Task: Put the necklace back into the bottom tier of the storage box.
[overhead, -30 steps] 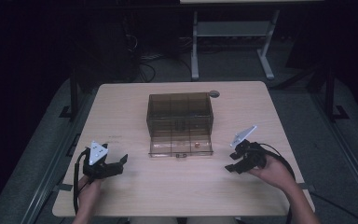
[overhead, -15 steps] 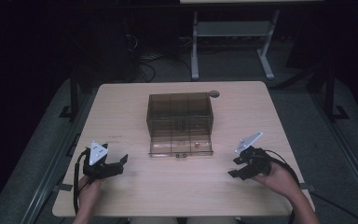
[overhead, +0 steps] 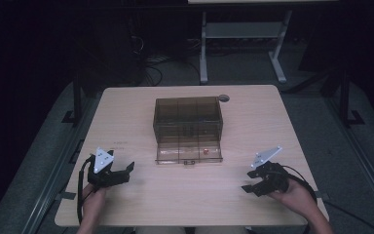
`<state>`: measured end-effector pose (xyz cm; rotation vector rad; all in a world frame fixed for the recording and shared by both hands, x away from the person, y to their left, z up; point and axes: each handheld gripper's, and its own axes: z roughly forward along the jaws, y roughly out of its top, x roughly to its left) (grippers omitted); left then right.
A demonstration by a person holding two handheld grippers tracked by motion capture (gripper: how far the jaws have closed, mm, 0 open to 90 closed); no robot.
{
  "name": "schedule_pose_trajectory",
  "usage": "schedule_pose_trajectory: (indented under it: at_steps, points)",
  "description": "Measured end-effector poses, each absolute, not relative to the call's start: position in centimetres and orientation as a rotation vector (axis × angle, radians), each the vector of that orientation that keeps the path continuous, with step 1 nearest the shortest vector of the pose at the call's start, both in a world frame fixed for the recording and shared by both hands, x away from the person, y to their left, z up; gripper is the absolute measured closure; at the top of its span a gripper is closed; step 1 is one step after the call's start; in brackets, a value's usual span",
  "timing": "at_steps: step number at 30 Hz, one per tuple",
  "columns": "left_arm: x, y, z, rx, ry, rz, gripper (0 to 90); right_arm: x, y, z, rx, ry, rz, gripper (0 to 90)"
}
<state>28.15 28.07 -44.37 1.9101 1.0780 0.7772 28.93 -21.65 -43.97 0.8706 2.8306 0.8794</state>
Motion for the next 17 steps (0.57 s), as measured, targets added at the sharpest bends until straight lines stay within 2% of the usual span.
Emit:
schedule_pose_trajectory:
  at_steps: [17]
  points:
    - [28.0, 28.0, -44.3, 1.905, 1.076, 0.773, 12.9, 25.5, -21.9, -45.1, 0.864, 2.767, 0.899, 37.1]
